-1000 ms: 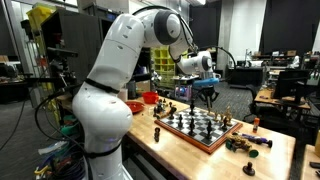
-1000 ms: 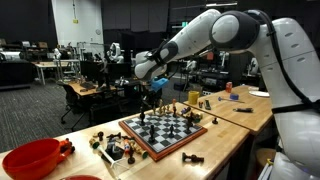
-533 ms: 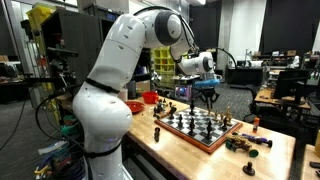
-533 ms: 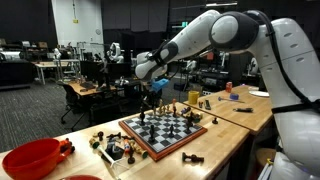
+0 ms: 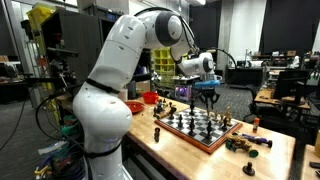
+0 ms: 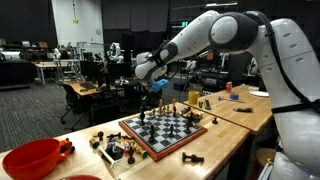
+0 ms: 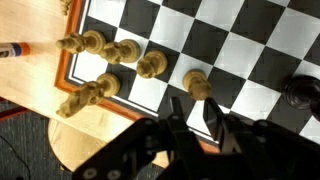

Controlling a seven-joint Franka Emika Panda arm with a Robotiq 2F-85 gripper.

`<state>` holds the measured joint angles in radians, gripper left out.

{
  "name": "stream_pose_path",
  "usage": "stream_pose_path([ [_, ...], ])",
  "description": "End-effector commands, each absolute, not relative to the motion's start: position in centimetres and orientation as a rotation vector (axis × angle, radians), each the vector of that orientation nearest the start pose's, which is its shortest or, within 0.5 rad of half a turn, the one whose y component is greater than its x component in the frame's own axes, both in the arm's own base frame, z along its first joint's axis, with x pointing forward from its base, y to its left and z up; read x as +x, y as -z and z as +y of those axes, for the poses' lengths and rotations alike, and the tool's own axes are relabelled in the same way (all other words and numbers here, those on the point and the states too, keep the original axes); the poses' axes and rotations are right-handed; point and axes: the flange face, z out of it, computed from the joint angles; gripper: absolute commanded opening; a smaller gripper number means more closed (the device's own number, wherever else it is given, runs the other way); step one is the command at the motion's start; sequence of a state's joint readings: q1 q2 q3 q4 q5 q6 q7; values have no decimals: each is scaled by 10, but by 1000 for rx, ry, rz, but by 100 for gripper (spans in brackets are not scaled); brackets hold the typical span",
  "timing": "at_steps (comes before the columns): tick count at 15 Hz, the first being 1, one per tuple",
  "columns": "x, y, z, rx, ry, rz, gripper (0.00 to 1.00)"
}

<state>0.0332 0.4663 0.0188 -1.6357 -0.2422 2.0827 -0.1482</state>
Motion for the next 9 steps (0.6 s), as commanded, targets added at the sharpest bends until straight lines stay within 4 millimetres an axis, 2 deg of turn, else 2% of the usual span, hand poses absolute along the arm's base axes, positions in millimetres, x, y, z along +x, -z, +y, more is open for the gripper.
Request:
stream_pose_path([
  [1,677,-353,24,-3287,-19,-532,61],
  [6,677,-359,29,-3280,35,-552,95],
  [7,678,-362,31,-3275,56,-555,99],
  [9,677,-374,35,-3261,120,-555,100],
])
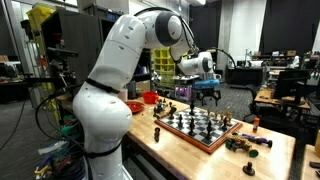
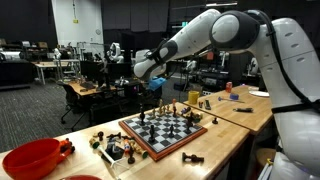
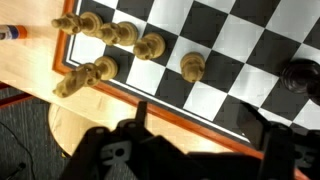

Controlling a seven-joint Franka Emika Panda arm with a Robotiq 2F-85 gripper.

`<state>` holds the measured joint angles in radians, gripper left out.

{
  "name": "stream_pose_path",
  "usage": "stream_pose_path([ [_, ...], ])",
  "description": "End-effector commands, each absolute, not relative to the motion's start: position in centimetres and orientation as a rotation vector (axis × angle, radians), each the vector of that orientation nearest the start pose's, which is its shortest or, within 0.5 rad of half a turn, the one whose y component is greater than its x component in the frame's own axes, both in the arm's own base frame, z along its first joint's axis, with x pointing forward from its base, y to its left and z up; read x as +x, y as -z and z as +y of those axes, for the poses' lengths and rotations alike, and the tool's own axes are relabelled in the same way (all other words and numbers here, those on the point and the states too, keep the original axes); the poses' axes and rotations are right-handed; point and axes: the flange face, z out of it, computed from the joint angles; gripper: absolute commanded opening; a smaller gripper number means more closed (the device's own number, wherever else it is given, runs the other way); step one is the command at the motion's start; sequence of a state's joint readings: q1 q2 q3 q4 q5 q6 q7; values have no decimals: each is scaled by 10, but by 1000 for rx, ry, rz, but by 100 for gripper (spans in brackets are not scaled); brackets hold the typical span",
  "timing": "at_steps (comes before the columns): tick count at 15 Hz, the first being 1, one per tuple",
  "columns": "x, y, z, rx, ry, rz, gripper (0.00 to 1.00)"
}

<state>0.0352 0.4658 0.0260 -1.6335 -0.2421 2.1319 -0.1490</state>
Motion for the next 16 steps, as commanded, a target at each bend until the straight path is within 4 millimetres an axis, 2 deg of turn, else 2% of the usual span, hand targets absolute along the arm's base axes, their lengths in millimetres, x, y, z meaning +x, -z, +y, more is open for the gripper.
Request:
stream_pose_path([
  [1,677,-380,37,-3254,156,-554,100],
  [6,668,-438,37,-3231,377,-531,100],
  [9,649,-480,34,-3224,462,-528,100],
  [12,623,-513,36,-3201,530,-551,100],
  [13,652,-497,37,-3228,498,-525,100],
  [16,633,-515,37,-3220,524,-531,100],
])
